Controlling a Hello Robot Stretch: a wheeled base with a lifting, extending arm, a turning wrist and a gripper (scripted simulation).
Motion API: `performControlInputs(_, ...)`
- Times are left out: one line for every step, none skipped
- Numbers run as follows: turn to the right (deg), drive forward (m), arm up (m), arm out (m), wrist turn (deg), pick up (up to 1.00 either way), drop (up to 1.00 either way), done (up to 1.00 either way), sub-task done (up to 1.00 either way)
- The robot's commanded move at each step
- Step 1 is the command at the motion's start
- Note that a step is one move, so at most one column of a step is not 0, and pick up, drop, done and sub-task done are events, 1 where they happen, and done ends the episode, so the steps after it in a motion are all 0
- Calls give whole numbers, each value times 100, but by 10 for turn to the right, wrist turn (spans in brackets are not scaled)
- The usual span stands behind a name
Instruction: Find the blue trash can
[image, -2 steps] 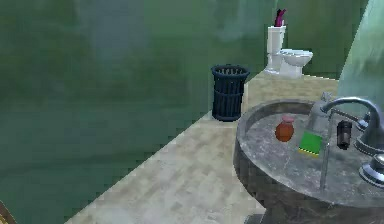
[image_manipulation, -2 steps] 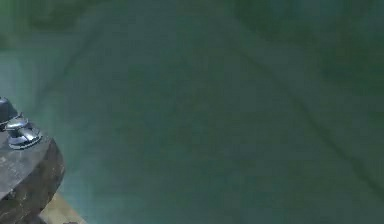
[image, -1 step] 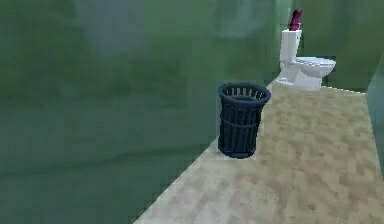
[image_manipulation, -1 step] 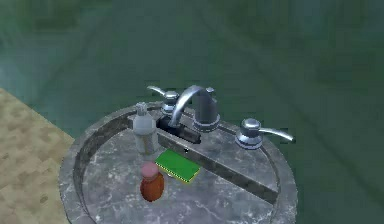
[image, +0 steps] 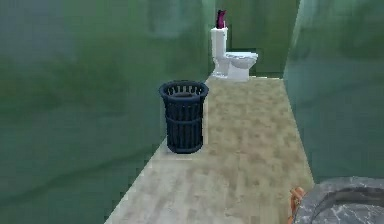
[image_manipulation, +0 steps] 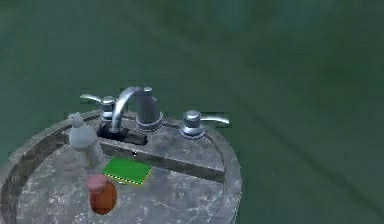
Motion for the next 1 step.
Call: performControlInputs(0, 50, 0, 0, 0, 0, 0, 0, 0)
